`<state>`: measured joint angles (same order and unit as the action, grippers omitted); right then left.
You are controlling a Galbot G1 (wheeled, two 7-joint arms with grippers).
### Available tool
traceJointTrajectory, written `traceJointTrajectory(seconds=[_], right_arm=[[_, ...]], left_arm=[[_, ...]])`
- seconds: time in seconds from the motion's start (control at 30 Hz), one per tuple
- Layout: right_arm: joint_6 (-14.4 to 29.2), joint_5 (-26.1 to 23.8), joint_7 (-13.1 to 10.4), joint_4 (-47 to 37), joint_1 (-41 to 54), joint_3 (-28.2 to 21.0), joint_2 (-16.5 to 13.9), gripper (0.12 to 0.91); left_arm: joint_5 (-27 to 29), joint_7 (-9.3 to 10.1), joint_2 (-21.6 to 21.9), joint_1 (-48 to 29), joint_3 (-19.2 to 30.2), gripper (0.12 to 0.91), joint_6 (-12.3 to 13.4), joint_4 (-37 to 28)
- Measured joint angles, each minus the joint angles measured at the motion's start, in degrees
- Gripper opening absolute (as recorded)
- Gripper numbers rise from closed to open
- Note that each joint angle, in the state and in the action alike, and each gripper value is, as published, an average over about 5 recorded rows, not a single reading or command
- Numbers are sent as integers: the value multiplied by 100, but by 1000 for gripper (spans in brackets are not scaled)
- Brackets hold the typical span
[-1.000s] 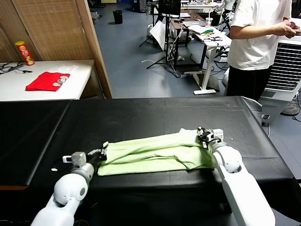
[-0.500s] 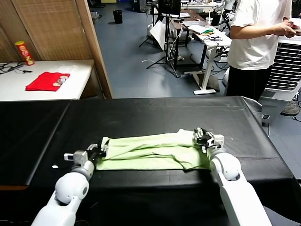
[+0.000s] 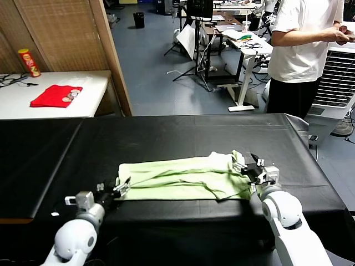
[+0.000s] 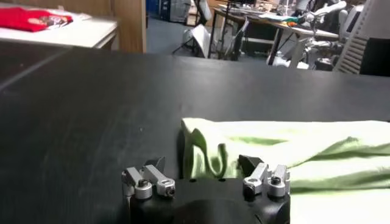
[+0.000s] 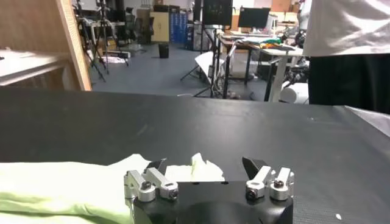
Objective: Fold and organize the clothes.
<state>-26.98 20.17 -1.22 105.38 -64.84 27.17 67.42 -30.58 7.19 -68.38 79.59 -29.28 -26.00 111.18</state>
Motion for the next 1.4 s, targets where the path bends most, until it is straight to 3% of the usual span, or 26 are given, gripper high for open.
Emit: traceJointTrajectory(seconds=[0.07, 0.33, 0.43, 0.6, 0.8, 1.0, 1.2, 1.4], right_arm=[[0, 0, 4, 58, -7, -2, -15, 798], [6, -36, 13, 209, -78, 23, 5, 798], [4, -48, 13, 280, -131, 74, 28, 798], [-5, -52, 11, 453, -249, 202, 40, 798], [-2, -67, 8, 649, -397, 318, 73, 798], [17, -215, 3, 794, -516, 306, 223, 798], [61, -379, 3, 863, -658, 330, 397, 798], [114, -553, 7, 885, -838, 473, 533, 798]], left_arm=[[14, 8, -74, 9, -5, 704, 19, -29], [61, 27, -240, -14, 8, 265, -4, -9], [317, 33, -181, -24, -10, 174, -28, 39], [795, 17, 163, 53, -191, 176, 28, 86], [911, -7, 1031, 272, -758, 174, 174, -38], [853, 370, 1709, 451, -1212, 174, 1, 147], [494, 710, 1430, 353, -862, 174, -367, 834], [-653, 1245, 692, 39, 110, 174, -772, 1377]])
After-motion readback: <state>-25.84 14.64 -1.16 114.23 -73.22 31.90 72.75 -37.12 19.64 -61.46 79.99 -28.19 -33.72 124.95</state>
